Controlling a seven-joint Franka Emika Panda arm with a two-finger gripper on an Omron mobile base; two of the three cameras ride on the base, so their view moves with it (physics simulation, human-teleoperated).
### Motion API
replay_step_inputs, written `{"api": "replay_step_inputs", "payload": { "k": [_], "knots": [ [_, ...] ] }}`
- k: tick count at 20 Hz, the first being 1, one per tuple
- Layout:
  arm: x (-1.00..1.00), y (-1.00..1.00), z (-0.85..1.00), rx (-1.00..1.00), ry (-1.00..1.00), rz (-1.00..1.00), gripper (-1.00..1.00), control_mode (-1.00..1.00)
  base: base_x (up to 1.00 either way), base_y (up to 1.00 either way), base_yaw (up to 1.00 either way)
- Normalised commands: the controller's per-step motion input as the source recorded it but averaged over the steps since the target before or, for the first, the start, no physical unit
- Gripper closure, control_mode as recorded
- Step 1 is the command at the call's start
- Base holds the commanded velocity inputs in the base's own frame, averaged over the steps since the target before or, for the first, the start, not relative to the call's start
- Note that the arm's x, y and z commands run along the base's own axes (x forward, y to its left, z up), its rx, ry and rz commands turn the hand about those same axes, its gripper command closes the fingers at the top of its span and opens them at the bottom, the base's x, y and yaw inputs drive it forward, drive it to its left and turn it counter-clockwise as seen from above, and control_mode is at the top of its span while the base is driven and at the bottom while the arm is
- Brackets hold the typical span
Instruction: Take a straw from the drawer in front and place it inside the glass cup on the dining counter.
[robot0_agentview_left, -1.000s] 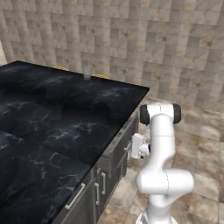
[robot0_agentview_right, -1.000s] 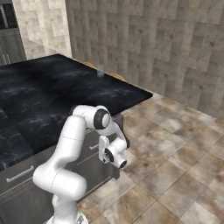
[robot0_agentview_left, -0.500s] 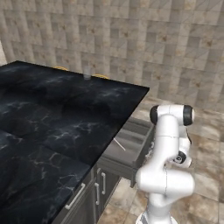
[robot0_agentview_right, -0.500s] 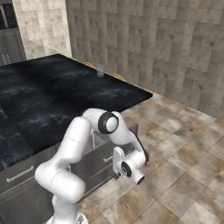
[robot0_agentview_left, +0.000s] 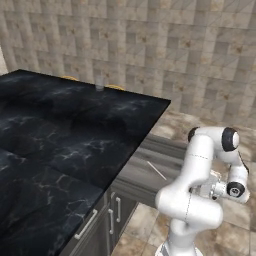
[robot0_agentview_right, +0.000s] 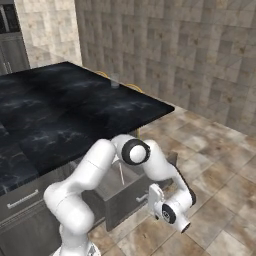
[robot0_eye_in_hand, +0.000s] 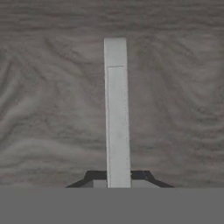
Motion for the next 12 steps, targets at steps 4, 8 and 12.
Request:
{"api": "replay_step_inputs", "payload": {
  "k": [4, 8, 12],
  "knots": [
    [-0.59, -1.00, 0.00, 0.00, 0.00, 0.00, 1.00, -1.00, 0.00, 0.00, 0.00],
    [-0.13, -0.71, 0.00, 0.00, 0.07, 0.00, -1.00, -1.00, 0.00, 0.00, 0.00],
    [-0.01, -0.41, 0.00, -0.02, 0.17, 0.02, -1.00, -1.00, 0.00, 0.00, 0.00]
  ]
}}
